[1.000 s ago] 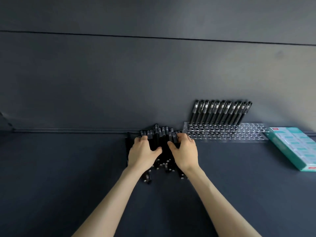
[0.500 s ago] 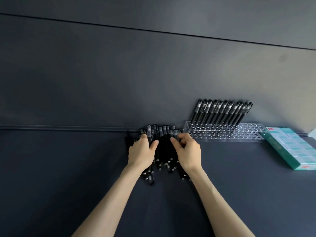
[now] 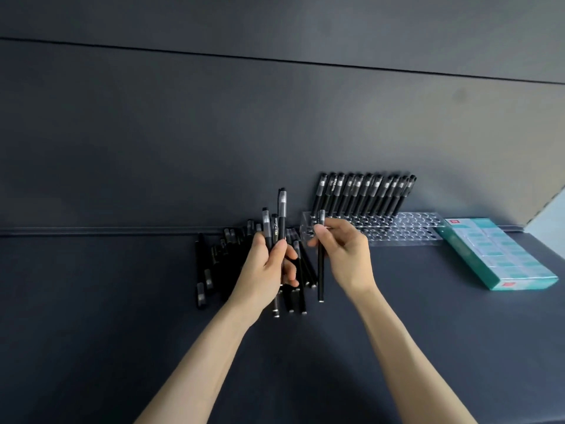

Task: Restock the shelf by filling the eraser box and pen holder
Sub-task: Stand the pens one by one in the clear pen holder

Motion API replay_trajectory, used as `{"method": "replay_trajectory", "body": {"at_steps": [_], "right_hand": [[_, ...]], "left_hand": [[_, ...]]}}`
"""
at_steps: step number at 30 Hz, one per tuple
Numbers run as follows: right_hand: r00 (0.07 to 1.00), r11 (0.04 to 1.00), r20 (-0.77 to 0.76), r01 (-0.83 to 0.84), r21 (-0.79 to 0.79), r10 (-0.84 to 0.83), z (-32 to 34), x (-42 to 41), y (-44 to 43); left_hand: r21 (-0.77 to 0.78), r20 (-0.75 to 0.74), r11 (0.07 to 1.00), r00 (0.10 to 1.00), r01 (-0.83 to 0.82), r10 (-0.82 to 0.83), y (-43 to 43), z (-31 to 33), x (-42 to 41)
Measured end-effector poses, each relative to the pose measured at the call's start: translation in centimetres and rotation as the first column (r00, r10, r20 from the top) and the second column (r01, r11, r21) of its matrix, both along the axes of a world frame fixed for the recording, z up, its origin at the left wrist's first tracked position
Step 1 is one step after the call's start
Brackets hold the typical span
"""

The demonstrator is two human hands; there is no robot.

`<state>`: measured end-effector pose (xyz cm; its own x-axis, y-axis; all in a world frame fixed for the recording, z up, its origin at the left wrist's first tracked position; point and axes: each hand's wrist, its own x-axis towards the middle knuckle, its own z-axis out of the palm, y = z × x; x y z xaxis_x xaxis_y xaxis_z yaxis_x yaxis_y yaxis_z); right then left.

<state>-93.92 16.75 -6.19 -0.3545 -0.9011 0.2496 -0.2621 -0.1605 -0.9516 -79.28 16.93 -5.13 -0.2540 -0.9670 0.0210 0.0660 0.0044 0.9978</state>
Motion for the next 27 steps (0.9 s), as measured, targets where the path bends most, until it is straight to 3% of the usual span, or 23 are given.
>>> {"method": "replay_trajectory", "body": {"at_steps": [6, 10, 19, 23, 27], "right_hand": [[0.999, 0.999, 0.026, -0.039, -0.018, 0.04, 0.7, -8.0, 2.6], [1.0, 0.999, -0.016, -0.028, -0.023, 0.027, 0.7, -14.2, 3.8], [0.998, 0.994, -0.062, -0.023, -0.107, 0.017, 1.8, -22.3, 3.1], [0.996, 0.973, -0.092, -0.003, -0.23, -0.019, 3.1, -23.6, 1.2], [0.993, 0.943, -0.108, 0.01, -0.332, -0.049, 4.0, -23.9, -1.3]], "left_hand": [[0.015, -0.057, 1.0, 0.998, 0.012, -0.012, 2.5, 0.0, -8.2], [0.02, -0.092, 0.997, 0.993, -0.071, 0.072, 3.8, -0.6, -14.5], [-0.227, 0.083, 0.946, 0.963, -0.233, 0.257, 3.0, -0.9, -22.7], [-0.334, 0.125, 0.905, 0.939, -0.265, 0.321, 1.3, -1.9, -23.9], [-0.312, 0.158, 0.912, 0.932, -0.267, 0.327, 0.8, -4.3, -24.2]]}}
